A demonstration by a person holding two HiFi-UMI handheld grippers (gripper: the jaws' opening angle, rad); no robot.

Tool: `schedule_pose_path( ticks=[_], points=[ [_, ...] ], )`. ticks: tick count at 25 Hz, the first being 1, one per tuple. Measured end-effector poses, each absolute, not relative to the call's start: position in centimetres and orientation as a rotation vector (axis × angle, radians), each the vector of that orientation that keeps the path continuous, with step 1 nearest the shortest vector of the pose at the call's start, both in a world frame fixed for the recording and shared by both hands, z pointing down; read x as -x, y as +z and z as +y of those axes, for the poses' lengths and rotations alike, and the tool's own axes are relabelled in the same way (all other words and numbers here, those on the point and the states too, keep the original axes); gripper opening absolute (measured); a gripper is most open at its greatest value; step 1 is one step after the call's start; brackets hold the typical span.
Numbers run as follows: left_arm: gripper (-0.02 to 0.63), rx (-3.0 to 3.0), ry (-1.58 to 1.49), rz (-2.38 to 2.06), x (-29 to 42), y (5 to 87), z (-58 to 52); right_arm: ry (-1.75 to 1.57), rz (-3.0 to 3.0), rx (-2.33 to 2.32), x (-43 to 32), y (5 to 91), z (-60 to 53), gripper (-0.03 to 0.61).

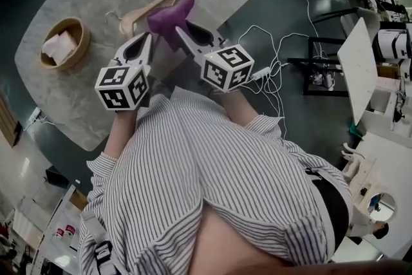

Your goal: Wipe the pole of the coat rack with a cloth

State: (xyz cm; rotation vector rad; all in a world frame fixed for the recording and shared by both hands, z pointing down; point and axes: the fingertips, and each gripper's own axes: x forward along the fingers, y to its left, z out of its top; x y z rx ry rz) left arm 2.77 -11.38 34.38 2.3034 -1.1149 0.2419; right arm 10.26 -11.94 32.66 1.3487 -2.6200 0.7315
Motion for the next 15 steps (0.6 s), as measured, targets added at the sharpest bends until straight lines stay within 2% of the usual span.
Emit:
schedule_pose_path(
  ticks=[15],
  points=[
    [0.011,-2.307,0.265,-0.992,-1.2,36.2,-14.0,0.749,-2.578,-1.396,-7.1,34.0,-15.0,0.089]
  ],
)
